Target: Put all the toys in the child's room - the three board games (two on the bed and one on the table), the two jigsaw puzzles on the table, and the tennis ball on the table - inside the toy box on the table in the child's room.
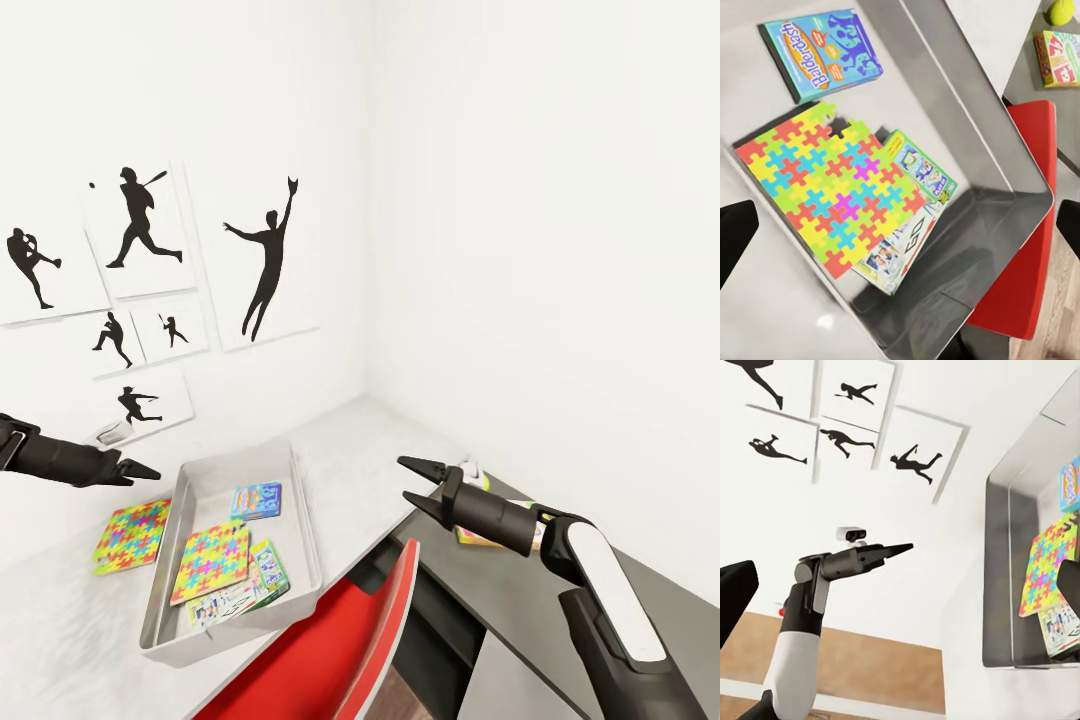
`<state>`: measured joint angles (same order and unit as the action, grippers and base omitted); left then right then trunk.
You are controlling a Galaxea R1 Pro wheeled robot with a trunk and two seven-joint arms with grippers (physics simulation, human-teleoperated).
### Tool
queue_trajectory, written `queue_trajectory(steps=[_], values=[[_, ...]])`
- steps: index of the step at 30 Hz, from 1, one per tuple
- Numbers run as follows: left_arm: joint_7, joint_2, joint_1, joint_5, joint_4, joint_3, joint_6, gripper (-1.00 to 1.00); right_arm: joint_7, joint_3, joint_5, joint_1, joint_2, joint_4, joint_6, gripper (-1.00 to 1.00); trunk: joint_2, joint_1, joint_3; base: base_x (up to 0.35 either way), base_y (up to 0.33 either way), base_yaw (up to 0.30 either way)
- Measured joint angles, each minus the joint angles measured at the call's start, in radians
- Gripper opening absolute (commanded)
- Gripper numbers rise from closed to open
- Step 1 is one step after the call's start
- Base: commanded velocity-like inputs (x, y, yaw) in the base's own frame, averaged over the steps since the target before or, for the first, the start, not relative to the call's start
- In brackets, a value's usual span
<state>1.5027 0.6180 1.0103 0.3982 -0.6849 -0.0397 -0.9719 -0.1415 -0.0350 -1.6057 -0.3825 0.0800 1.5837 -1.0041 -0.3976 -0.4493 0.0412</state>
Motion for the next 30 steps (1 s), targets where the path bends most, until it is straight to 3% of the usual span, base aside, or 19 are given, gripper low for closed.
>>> queue_trajectory(steps=[5,9,13,16,19,21,24,30], values=[[0.013,0.003,-0.005,-0.009,0.006,0.006,0.038,1.00,0.000,-0.002,0.001,0.000,0.000,0.000,0.000,1.00,0.000,0.000,0.000,0.000,0.000,0.000],[0.060,0.009,-0.011,-0.051,0.053,0.041,0.108,1.00,0.000,-0.003,0.001,0.000,0.002,0.000,-0.001,1.00,0.000,0.000,0.000,0.000,0.000,0.000],[0.060,0.013,-0.016,-0.134,0.190,0.130,0.249,1.00,0.000,-0.007,0.002,0.000,0.004,0.000,-0.001,1.00,0.000,0.000,0.000,0.000,0.000,0.000],[0.061,0.020,-0.018,-0.161,0.312,0.176,0.342,1.00,0.000,-0.008,0.004,0.000,0.005,0.000,-0.001,1.00,0.000,0.000,0.000,0.000,0.000,0.000],[0.062,0.054,-0.018,-0.179,0.458,0.218,0.446,1.00,0.000,-0.009,0.016,0.000,0.004,0.000,0.000,1.00,0.000,0.000,0.000,0.000,0.000,0.000],[0.063,0.084,-0.018,-0.192,0.542,0.243,0.515,1.00,0.000,-0.009,0.044,0.000,0.002,0.000,0.000,1.00,0.000,0.000,0.000,0.000,0.000,0.000],[0.063,0.109,-0.018,-0.212,0.601,0.262,0.568,1.00,0.000,-0.009,0.093,0.000,-0.002,0.000,0.004,1.00,0.000,0.000,0.000,0.000,0.000,0.000],[0.063,0.120,-0.018,-0.258,0.626,0.272,0.585,1.00,0.000,-0.022,0.181,0.000,-0.011,0.000,0.009,1.00,0.000,0.000,0.000,0.000,0.000,0.000]])
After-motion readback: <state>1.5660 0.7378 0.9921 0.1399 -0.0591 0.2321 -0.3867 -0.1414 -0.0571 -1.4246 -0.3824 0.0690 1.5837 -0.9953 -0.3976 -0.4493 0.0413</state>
